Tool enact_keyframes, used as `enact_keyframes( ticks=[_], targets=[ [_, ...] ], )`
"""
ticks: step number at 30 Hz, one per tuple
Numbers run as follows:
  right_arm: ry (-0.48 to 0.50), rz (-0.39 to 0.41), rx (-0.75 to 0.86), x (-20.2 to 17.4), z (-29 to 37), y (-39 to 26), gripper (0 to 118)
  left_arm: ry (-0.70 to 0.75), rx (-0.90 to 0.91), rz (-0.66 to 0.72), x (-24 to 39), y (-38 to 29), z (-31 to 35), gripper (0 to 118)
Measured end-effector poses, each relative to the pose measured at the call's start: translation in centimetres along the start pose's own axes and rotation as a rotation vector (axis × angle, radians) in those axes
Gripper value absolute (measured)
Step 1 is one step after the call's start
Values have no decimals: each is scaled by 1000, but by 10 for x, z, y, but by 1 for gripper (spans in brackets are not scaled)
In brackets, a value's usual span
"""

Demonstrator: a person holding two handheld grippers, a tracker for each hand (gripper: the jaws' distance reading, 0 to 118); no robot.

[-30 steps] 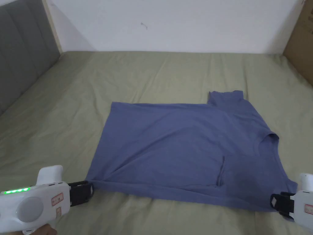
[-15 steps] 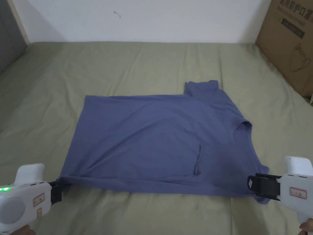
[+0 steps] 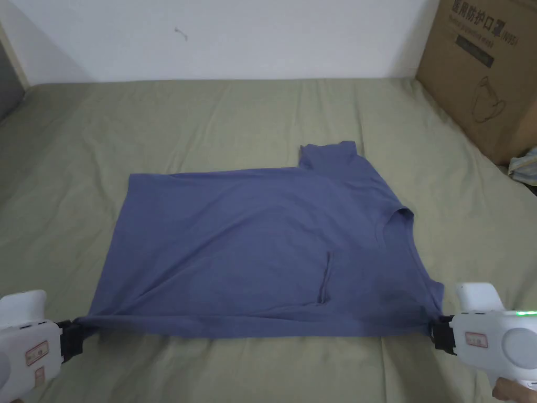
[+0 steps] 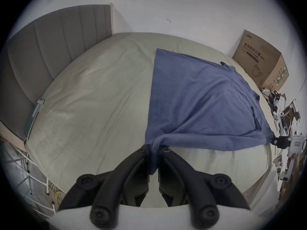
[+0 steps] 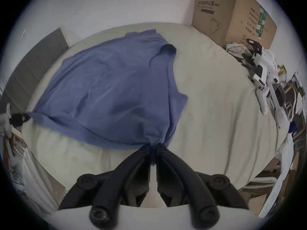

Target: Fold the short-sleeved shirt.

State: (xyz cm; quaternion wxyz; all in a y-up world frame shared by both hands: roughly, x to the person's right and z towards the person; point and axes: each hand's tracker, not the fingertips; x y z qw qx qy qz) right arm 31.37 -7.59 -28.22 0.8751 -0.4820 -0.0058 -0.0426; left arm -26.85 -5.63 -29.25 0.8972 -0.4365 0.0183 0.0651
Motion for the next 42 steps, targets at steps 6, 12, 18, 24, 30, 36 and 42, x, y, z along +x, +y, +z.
enact_keyframes(
  ticks=[6,12,18,24,30,36,42],
  targets=[
    [45,-56,90,11,24,45,8,11,38,-13,5,29,10,8],
    [29,-53,105,5,14,105,8,23,56,-29,13,83,-13,8],
    [-8,-26,-6,2,-41,133,8,77,-60,-137,24,117,-72,8],
    [-8,-70,-43,12,-80,144,31,92,-88,-146,28,116,-102,19],
    [-36,-51,-31,12,-68,139,73,44,-72,-56,16,108,-93,97],
    [45,-80,103,4,-18,139,69,-66,32,47,11,104,-38,92],
    [130,-42,149,-27,8,111,1,-107,45,44,13,65,-8,2]
  ],
)
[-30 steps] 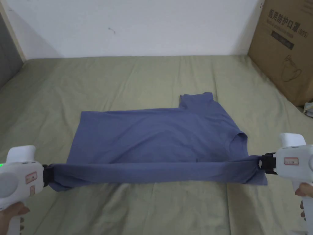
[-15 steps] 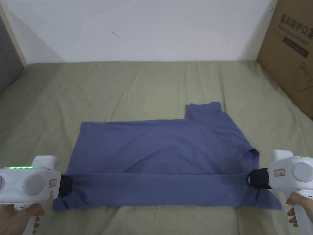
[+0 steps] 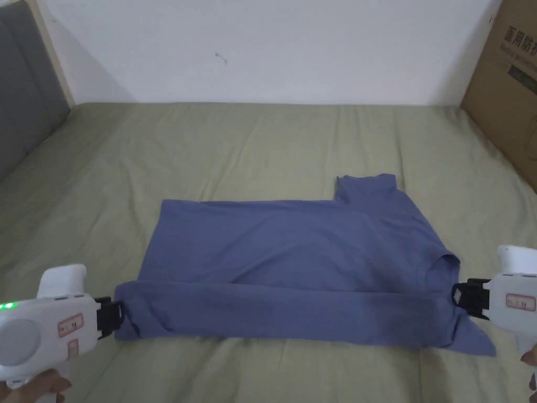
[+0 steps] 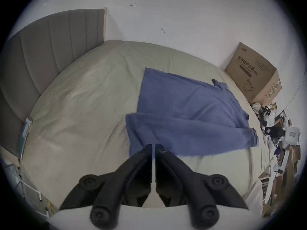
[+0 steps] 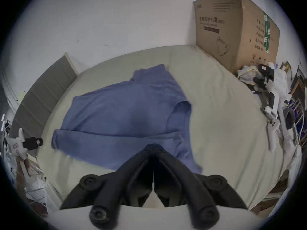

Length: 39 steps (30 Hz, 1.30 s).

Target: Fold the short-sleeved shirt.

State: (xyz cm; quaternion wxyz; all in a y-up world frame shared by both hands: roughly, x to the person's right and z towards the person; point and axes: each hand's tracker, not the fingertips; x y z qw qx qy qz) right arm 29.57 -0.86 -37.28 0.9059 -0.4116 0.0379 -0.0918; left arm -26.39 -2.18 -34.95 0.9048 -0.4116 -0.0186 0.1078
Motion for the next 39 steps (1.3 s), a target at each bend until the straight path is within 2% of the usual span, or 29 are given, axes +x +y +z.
enact_keyframes(
  ticks=[2,7,8,9,10,11,12,16,17,18,19,20,21,22,23,25,29,30,31,32,33,37,38,39],
  targets=[
    [34,-32,-18,-6,-1,-16,1,13,-12,6,-2,-18,1,0],
    [43,-37,-88,-8,-19,-49,1,35,-45,-9,-8,-37,-5,2],
    [45,-46,-95,-7,-20,-53,1,52,-47,-20,-8,-36,-6,15],
    [52,-48,-103,-7,-21,-56,1,85,-37,-24,-9,-34,-9,39],
    [52,-51,-104,-7,-21,-58,1,92,-33,-22,-11,-30,-13,72],
    [50,-56,-107,-7,-22,-59,1,82,-39,-10,-15,-26,-19,84],
    [51,-62,-114,-5,-23,-60,1,85,-44,5,-16,-23,-24,84],
    [46,-97,-127,2,-25,-61,1,71,-56,64,-21,-13,-52,83],
    [44,-101,-128,4,-25,-61,1,78,-67,64,-22,-11,-60,79],
    [42,-104,-130,3,-23,-62,1,94,-100,50,-22,-10,-67,68],
    [39,-107,-133,5,-23,-62,1,82,-113,38,-23,-10,-73,44],
    [38,-110,-134,7,-23,-63,1,79,-127,18,-24,-13,-78,33],
    [34,-114,-137,10,-23,-64,1,95,-125,17,-22,-14,-81,31],
    [26,-117,-140,10,-22,-66,1,92,-114,11,-20,-15,-82,18],
    [17,-123,-143,13,-22,-67,1,89,-104,-6,-19,-15,-83,18],
    [12,-136,-151,19,-22,-68,1,98,-87,-8,-16,-16,-83,4],
    [-17,-111,-106,24,-13,-65,3,102,-76,-61,-12,-14,-80,4],
    [-26,-112,-93,26,-10,-61,17,104,-90,-75,-11,-14,-80,4],
    [-21,-115,-95,29,-11,-58,49,106,-91,-74,-11,-13,-79,4],
    [-28,-118,-89,33,-14,-54,73,101,-86,-74,-11,-14,-76,4],
    [-41,-123,-77,37,-17,-50,82,99,-84,-74,-12,-13,-75,4],
    [-115,-121,-80,55,-42,-38,82,93,-76,-69,-13,-9,-70,4],
    [-152,-151,-98,60,-48,-39,82,93,-77,-70,-13,-7,-70,4],
    [-150,-182,-109,66,-54,-41,81,91,-77,-72,-13,-7,-70,4]
  ],
)
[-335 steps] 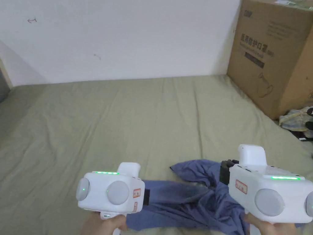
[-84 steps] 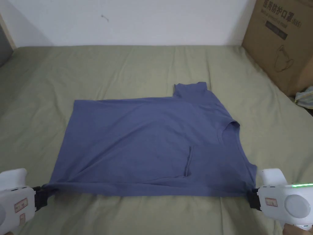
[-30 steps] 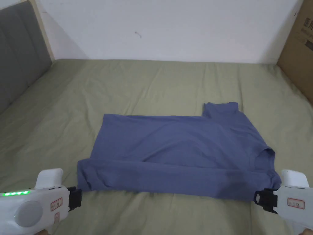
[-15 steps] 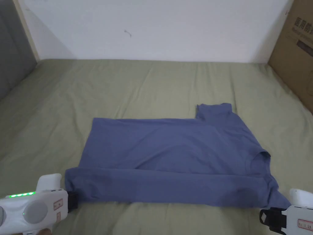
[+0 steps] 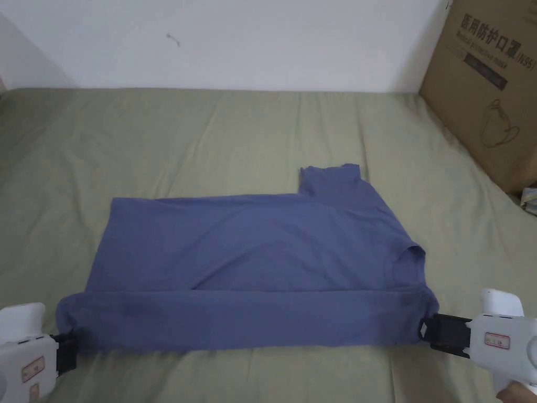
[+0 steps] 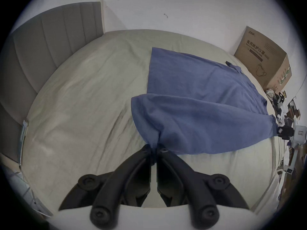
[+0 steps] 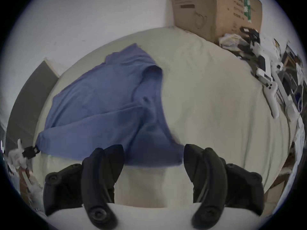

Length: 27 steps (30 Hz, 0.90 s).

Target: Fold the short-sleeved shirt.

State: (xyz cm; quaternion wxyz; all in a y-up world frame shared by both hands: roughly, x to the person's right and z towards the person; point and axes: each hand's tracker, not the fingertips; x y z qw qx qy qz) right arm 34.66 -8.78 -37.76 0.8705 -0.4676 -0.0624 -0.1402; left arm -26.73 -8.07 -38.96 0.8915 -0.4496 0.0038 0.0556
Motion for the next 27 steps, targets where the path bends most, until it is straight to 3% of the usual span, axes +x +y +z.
enact_keyframes(
  ticks=[2,3,5,7,8,10,14,21,27],
  targets=[
    [27,-69,-13,8,-8,-4,77,-1,-2,4,-1,1,0,4],
    [42,-78,-21,11,-13,-7,68,-2,-3,5,-1,1,0,4],
    [17,-57,-16,9,-16,-13,31,2,0,-1,1,2,2,4],
    [33,-34,2,3,-9,-16,11,7,-3,-11,3,2,3,4],
    [86,-45,-13,0,-7,-15,11,10,-3,-22,4,2,4,4],
    [15,25,-4,-8,-4,-10,11,19,-3,-37,4,4,6,4],
    [4,76,10,-12,13,-2,10,18,6,-36,0,7,18,4],
    [23,93,39,4,54,1,10,31,17,-115,-2,-7,53,4],
    [33,83,-25,26,60,-38,10,56,-42,-166,-2,-46,63,4]
  ],
)
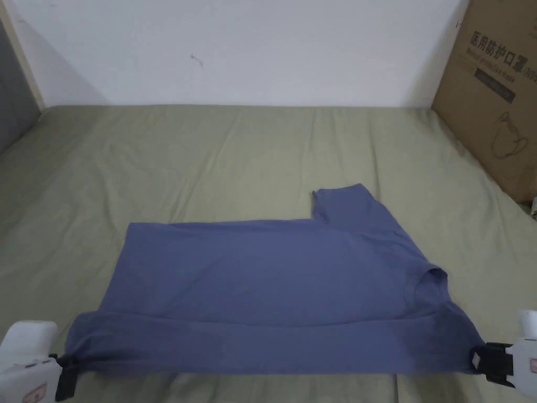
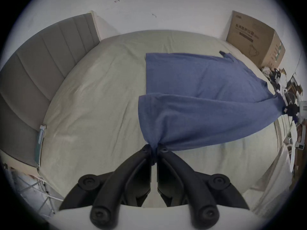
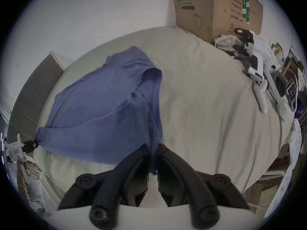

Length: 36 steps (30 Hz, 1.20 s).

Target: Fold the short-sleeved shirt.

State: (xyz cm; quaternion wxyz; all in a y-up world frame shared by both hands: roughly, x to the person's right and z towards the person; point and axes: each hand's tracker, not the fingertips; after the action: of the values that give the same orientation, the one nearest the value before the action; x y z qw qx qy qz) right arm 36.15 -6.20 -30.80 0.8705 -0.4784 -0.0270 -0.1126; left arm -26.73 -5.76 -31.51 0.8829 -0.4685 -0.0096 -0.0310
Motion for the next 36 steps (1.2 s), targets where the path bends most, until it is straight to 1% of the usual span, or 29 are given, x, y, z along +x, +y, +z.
enact_keyframes(
  ticks=[4,5,7,8,9,10,11,12,13,14,15,17,19,20,22,23,24,25,26,27,28,29,31,32,35,36],
  targets=[
    [6,-38,-55,9,-11,-26,10,11,-60,-48,2,-26,-10,4],
    [6,-46,-58,10,-13,-30,10,33,-67,-79,3,-29,-12,4],
    [6,-66,-75,10,-19,-34,10,23,-60,-59,2,-31,-13,4],
    [2,-70,-76,11,-21,-34,10,15,-52,-15,0,-30,-13,4],
    [2,-81,-67,9,-21,-34,12,2,-56,25,-3,-28,-12,4],
    [5,-79,-62,8,-20,-33,23,0,-47,29,-4,-27,-10,4],
    [-2,-67,-67,5,-20,-32,40,0,-48,15,-5,-27,-10,9],
    [-30,-28,-76,3,-18,-31,63,5,-42,1,-4,-27,-10,19],
    [-61,4,-67,1,-16,-30,70,20,-34,-11,-4,-28,-9,44],
    [-92,27,-72,0,-14,-28,69,53,-28,-14,-4,-29,-7,63],
    [-117,33,-59,0,-10,-26,69,92,-16,0,-6,-30,-4,72],
    [-89,6,-45,2,-2,-21,69,53,19,72,-14,-29,8,74],
    [-66,-3,8,-2,8,-13,69,21,64,126,-15,-25,23,74],
    [-60,7,31,-6,16,-6,69,8,97,146,-16,-21,30,74],
    [-20,38,97,-19,26,8,68,-9,126,179,-13,-7,39,74],
    [16,48,115,-26,28,15,67,-35,144,183,-11,-1,42,73],
    [50,52,131,-33,28,24,63,-75,150,184,-9,8,43,67],
    [69,57,150,-41,28,31,46,-87,167,183,-6,15,44,50],
    [64,70,179,-49,25,36,24,-89,171,181,-2,21,41,29],
    [33,84,194,-58,20,42,6,-78,162,167,4,29,36,5],
    [-3,85,188,-68,13,46,1,-59,159,140,11,34,30,0],
    [8,80,163,-73,5,52,1,-59,153,132,15,39,25,0],
    [87,8,137,-77,-10,59,1,-103,130,129,22,48,14,0],
    [106,-8,130,-78,-19,63,0,-114,132,135,25,52,10,0],
    [63,23,123,-89,-39,84,0,-123,125,149,29,69,-3,0],
    [69,22,121,-88,-46,94,0,-122,126,150,30,76,-8,0]
  ],
)
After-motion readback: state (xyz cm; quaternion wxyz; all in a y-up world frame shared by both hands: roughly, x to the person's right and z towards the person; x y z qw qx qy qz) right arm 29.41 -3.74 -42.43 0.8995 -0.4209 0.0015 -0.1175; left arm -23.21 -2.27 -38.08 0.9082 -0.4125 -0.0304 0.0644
